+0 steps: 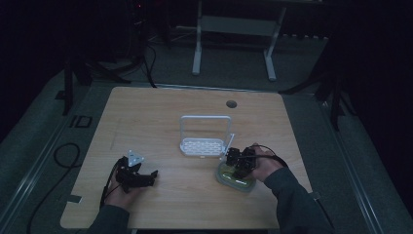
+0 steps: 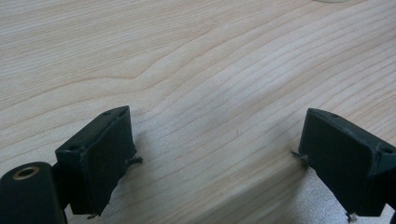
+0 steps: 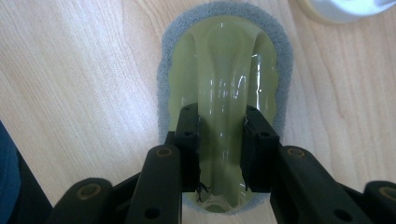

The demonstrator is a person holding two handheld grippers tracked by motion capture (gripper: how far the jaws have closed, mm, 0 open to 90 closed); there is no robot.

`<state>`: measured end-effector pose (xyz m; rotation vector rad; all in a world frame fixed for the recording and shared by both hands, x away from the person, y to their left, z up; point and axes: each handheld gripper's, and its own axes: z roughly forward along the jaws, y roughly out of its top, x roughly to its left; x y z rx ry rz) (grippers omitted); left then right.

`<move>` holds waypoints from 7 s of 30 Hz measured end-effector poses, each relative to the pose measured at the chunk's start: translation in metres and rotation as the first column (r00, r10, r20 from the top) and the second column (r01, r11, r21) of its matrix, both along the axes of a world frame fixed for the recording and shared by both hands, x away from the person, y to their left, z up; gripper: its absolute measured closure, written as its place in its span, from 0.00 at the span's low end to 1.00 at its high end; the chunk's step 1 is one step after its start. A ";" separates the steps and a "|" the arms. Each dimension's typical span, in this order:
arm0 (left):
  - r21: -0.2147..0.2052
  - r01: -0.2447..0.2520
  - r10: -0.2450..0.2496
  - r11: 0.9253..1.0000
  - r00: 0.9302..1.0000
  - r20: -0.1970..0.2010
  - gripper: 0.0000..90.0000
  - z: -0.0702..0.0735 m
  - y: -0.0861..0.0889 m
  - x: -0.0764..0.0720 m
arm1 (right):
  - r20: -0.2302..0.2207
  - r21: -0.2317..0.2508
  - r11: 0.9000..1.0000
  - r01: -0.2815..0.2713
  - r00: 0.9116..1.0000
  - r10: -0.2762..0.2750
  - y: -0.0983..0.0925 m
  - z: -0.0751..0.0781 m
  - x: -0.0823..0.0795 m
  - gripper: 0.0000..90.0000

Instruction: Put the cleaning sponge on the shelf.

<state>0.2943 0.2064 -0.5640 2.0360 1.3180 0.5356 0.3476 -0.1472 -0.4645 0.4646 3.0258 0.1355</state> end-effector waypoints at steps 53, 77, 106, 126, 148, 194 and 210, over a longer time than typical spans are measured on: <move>0.001 0.001 -0.001 1.000 1.000 0.001 0.11 0.000 0.000 0.000 | 0.128 0.039 0.990 -0.135 0.983 0.129 0.032 0.017 0.015 0.80; 0.001 0.000 0.000 1.000 1.000 0.000 0.11 0.000 0.000 0.000 | 0.179 0.010 0.978 -0.206 0.963 0.201 0.044 0.020 0.019 0.80; -0.002 0.006 -0.006 1.000 1.000 0.001 0.11 0.000 -0.001 0.000 | 0.276 0.014 0.964 -0.267 0.927 0.252 0.056 0.035 0.022 0.80; -0.001 0.007 -0.007 1.000 1.000 0.002 0.11 0.000 -0.001 0.000 | 0.290 -0.039 0.949 -0.314 0.905 0.311 0.068 0.034 0.025 0.80; -0.001 0.007 -0.007 1.000 1.000 0.002 0.11 0.000 -0.001 0.000 | 0.298 -0.057 0.930 -0.362 0.883 0.362 0.078 0.025 0.029 0.80; -0.001 0.007 -0.007 1.000 1.000 0.002 0.11 0.000 -0.001 0.000 | 0.343 -0.085 0.919 -0.385 0.855 0.390 0.098 0.023 0.036 0.80; -0.001 0.007 -0.007 1.000 1.000 0.002 0.11 0.000 -0.001 0.000 | 0.333 -0.125 0.919 -0.375 0.856 0.395 0.104 0.010 0.041 0.80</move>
